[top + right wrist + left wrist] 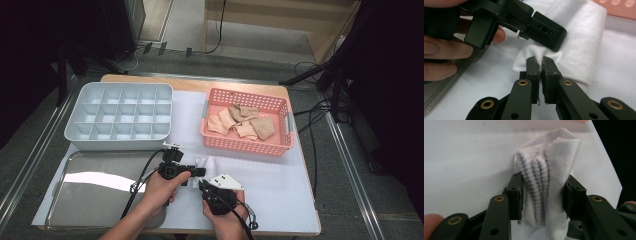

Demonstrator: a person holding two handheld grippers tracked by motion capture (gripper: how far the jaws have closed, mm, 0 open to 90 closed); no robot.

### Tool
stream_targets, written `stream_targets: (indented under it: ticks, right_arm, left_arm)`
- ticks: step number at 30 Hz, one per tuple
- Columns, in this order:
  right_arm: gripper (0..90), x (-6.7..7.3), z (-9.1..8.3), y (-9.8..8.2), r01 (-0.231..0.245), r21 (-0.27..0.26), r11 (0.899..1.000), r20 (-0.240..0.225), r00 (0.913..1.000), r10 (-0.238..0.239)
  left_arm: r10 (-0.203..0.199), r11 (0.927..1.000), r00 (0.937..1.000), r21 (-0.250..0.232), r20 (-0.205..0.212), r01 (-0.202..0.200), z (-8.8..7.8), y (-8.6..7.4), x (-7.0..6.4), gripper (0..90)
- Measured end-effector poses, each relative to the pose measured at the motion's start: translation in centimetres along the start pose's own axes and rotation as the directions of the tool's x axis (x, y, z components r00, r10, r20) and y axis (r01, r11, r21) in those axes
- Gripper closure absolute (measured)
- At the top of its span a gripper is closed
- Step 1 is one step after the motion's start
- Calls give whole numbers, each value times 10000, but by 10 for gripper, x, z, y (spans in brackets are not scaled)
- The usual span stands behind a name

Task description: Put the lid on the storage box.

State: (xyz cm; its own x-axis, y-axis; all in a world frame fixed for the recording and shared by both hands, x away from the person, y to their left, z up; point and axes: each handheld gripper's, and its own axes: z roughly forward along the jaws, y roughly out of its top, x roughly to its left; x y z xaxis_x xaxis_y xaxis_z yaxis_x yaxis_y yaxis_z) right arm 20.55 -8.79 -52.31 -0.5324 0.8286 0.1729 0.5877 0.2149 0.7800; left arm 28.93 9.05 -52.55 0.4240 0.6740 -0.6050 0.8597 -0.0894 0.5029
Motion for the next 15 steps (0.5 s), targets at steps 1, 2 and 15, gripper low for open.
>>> stream_targets:
  ticks: [1, 2, 15]
  right_arm:
    - [855, 0, 0, 0, -11, 6, 10000, -16, 10000, 11]
    - [854, -1, 0, 0, -28, -10, 10000, -39, 10000, 28]
    - [514, -19, -26, 7, -210, -496, 9985, -823, 9965, 169]
  left_arm:
    - [94, 9999, 9999, -83, -54, -94, 0, -1, -2, 624]
    - [211, 9997, 9998, -142, -69, -212, 0, -1, -2, 643]
    - [967, 9938, 9946, -521, -377, -986, -8, 0, -3, 730]
